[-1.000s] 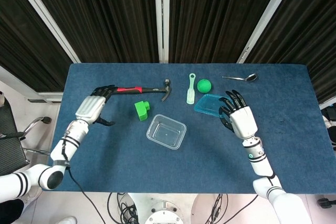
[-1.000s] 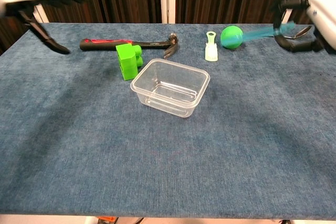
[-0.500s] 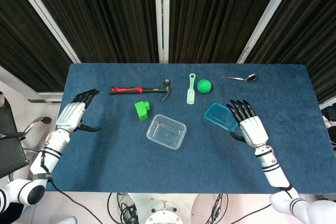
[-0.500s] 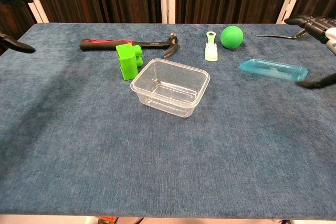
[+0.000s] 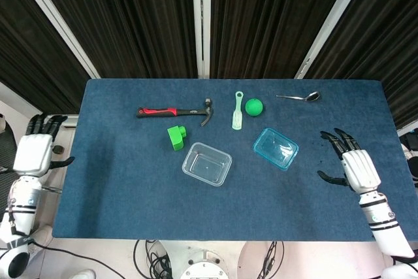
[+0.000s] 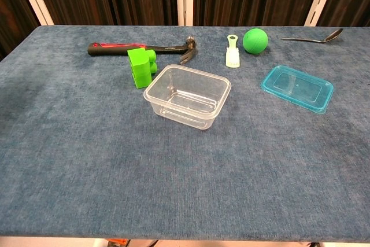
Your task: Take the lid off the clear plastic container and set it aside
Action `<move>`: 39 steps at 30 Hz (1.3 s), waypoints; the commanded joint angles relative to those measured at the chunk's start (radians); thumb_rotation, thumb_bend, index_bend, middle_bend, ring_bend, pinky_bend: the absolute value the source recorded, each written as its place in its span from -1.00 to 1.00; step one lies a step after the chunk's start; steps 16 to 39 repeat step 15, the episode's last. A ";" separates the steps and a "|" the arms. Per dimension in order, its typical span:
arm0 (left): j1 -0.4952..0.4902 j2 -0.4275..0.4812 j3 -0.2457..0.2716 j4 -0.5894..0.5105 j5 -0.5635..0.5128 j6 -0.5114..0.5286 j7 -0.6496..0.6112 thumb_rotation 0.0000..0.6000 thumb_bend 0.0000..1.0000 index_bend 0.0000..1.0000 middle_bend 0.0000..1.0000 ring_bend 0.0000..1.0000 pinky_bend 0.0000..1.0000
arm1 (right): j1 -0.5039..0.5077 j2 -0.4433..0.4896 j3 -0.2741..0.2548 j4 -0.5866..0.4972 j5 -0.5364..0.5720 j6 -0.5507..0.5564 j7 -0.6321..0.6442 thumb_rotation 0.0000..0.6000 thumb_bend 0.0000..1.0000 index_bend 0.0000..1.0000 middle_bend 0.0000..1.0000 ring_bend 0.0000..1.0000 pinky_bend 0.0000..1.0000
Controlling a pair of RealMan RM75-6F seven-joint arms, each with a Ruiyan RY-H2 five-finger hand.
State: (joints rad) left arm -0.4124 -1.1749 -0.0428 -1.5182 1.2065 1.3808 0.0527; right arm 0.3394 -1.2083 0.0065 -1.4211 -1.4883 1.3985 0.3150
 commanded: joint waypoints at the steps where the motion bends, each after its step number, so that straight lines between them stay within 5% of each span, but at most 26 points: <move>1: 0.091 0.025 0.047 0.006 0.041 0.065 -0.011 1.00 -1.00 -0.69 -0.73 -0.95 -0.90 | -0.033 0.053 -0.005 -0.060 0.026 -0.016 -0.012 1.00 -0.82 -0.77 -0.65 -0.88 -0.73; 15: 0.308 0.000 0.117 -0.025 0.173 0.260 -0.037 1.00 -1.00 -0.70 -0.73 -0.95 -0.93 | -0.186 0.053 -0.027 -0.103 -0.008 0.136 -0.057 1.00 -0.82 -0.80 -0.77 -1.00 -0.91; 39: 0.308 0.000 0.117 -0.025 0.173 0.260 -0.037 1.00 -1.00 -0.70 -0.73 -0.95 -0.93 | -0.186 0.053 -0.027 -0.103 -0.008 0.136 -0.057 1.00 -0.82 -0.80 -0.77 -1.00 -0.91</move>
